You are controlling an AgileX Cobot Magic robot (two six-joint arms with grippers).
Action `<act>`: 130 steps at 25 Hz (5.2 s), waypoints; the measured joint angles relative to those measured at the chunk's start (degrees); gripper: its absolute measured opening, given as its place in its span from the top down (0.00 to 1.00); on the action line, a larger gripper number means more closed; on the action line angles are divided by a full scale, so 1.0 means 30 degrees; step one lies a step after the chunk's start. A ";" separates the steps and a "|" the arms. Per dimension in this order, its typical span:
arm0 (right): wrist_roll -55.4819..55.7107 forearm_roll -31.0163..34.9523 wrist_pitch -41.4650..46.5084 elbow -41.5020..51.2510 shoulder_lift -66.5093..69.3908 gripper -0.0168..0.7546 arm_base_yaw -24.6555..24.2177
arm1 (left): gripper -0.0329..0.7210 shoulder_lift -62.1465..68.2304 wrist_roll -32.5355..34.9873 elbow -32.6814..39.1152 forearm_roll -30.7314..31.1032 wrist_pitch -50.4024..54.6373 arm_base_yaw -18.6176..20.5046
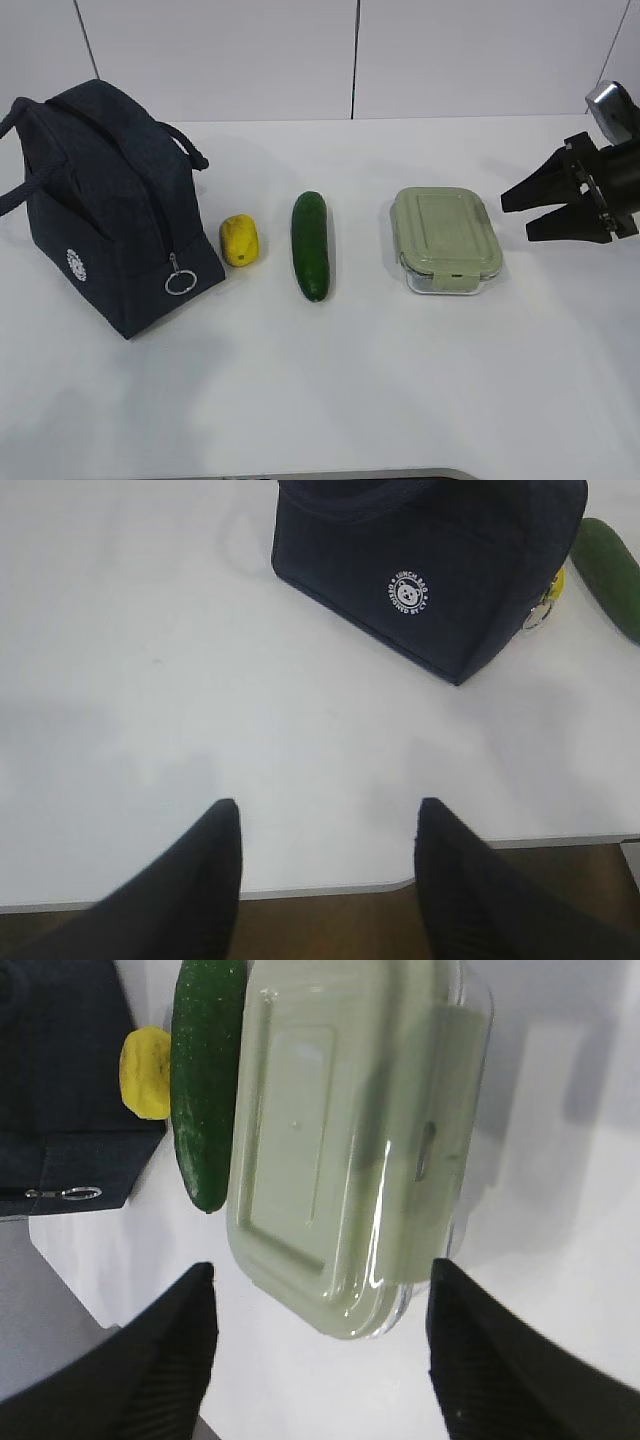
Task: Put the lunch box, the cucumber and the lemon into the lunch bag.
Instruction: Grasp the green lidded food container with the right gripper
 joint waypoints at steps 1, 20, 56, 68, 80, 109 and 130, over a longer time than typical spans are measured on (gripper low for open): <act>0.0000 0.0000 0.0000 -0.0343 0.0281 0.29 0.0000 | 0.44 0.0000 0.0000 0.0000 0.0000 0.0000 0.0000; 0.0222 0.0701 0.0000 -0.3466 0.3445 0.28 0.0783 | 0.44 0.0000 0.0000 0.0000 0.0000 0.0000 0.0000; 0.0711 0.2152 -0.0037 -0.3514 0.4772 0.28 0.2519 | 0.44 0.0000 0.0000 0.0000 -0.0034 0.0000 0.0000; 0.0343 0.2012 -0.0037 -0.3546 0.5212 0.28 0.2553 | 0.44 0.0000 0.0000 0.0000 -0.0034 0.0000 0.0000; -0.0296 0.1883 0.0026 -0.3546 0.5212 0.28 0.2553 | 0.44 0.0000 0.0000 0.0000 -0.0034 0.0000 0.0000; -0.0639 0.2071 0.0274 -0.3546 0.5212 0.44 0.2553 | 0.44 0.0000 0.0000 0.0000 -0.0034 0.0000 0.0000; -0.0364 0.2071 0.0274 -0.3546 0.5212 0.46 0.2553 | 0.44 0.0000 0.0000 0.0000 -0.0034 0.0000 0.0000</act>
